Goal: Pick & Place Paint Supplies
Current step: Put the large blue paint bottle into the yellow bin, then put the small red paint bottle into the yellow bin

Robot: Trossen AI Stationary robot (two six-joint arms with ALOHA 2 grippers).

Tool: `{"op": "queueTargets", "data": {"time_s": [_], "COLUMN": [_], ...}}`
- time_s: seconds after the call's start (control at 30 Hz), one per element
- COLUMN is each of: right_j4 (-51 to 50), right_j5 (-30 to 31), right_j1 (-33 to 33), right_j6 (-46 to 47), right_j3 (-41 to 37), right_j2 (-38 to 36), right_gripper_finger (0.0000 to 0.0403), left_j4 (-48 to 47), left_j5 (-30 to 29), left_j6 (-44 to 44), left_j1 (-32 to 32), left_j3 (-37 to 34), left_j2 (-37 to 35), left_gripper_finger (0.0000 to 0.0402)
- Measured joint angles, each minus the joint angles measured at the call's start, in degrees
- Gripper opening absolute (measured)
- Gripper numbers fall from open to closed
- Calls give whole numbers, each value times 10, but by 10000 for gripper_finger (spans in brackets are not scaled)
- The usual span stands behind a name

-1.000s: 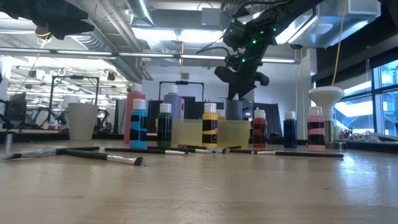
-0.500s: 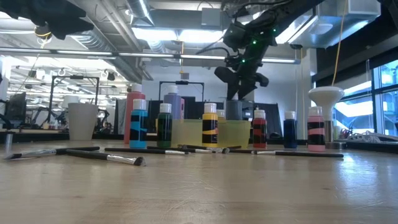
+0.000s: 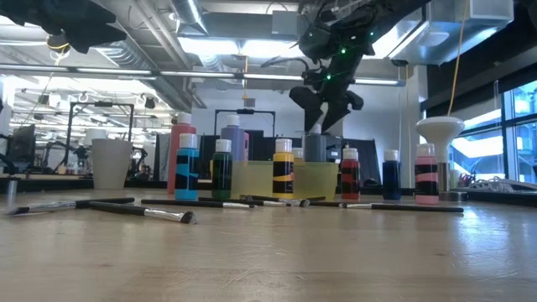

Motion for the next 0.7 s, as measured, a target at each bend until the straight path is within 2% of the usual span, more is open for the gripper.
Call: {"op": "queueTargets", "data": {"time_s": [0.3, 0.4, 0.6, 0.7], "right_j4": [4, 9, 14, 13], "right_j5": [80, 92, 157, 159], "right_j1": [10, 19, 49, 67], "right_j6": [-15, -51, -102, -115], "right_j3": [0, 0, 1, 1], "right_j2": [-19, -25, -53, -68], "right_gripper_finger": [295, 297, 296, 296], "left_j4": [0, 0, 0, 0], "left_j5": [0, 0, 0, 0], "left_j6": [0, 0, 9, 9], "left_j1": [0, 0, 0, 0], "left_j3": [0, 0, 0, 0], "left_j2": [0, 0, 0, 0], "left_gripper_finger": [246, 246, 246, 246]}}
